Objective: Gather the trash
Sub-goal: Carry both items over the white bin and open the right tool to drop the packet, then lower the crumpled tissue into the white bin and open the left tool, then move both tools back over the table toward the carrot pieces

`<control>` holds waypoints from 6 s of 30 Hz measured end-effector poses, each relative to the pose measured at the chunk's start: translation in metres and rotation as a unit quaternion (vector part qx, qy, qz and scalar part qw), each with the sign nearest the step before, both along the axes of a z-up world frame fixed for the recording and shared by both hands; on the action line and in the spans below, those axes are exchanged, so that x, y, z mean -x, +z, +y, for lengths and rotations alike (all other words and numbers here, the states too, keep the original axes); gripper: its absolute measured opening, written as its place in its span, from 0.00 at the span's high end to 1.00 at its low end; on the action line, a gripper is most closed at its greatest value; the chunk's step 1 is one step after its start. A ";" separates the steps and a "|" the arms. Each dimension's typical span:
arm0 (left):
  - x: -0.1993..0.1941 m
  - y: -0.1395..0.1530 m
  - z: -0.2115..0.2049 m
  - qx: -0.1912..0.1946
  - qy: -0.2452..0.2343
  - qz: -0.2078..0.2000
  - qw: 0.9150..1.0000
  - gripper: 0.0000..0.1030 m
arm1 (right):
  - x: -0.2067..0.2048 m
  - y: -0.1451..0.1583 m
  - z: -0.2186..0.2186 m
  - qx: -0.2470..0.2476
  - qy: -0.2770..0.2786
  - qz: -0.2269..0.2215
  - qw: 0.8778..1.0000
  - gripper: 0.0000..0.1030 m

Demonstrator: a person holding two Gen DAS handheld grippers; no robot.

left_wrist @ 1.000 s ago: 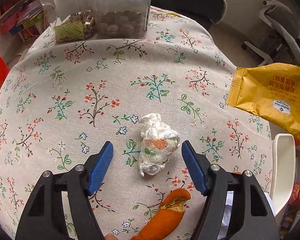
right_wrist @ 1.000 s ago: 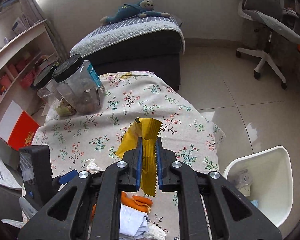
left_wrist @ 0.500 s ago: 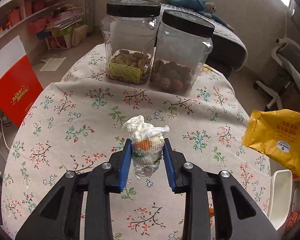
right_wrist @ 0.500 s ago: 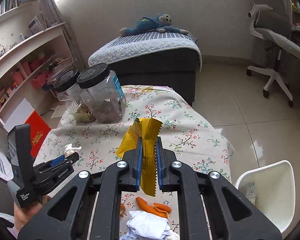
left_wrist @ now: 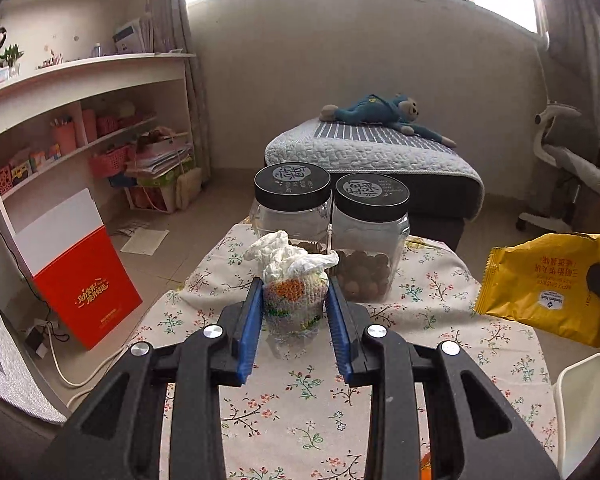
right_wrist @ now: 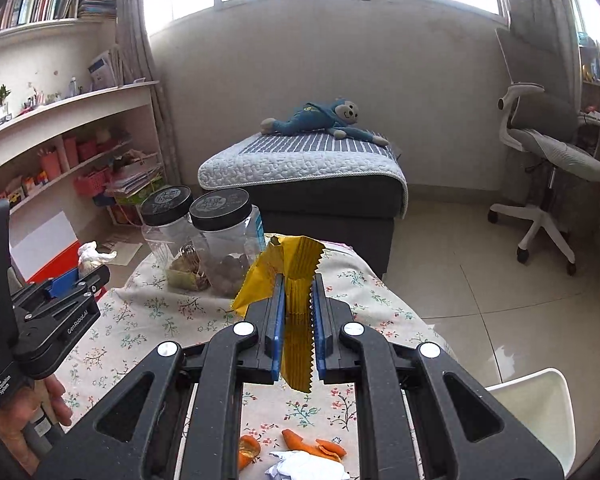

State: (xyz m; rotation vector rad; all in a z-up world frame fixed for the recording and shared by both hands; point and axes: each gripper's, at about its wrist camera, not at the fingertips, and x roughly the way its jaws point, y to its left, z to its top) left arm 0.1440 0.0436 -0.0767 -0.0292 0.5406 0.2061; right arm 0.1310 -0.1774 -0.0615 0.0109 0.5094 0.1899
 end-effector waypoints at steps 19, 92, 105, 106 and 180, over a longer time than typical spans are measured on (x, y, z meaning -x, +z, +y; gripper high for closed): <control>0.018 0.025 -0.056 0.001 -0.068 -0.039 0.997 0.69 | 0.012 0.010 -0.029 0.005 -0.037 -0.025 0.999 0.89; 0.069 0.033 -0.393 0.031 -0.355 -0.008 0.934 0.68 | 0.136 -0.017 -0.340 -0.025 -0.390 -0.018 0.920 0.07; 0.078 0.032 -0.441 0.033 -0.369 0.000 0.929 0.22 | 0.157 -0.019 -0.363 0.000 -0.453 -0.012 0.891 0.07; 0.078 0.032 -0.441 0.032 -0.368 0.002 0.929 0.20 | 0.158 -0.019 -0.362 0.002 -0.455 -0.013 0.890 0.07; 0.072 -0.035 -0.041 0.033 -0.068 0.118 0.990 0.13 | 0.039 -0.120 0.000 0.064 0.030 0.228 0.971 0.16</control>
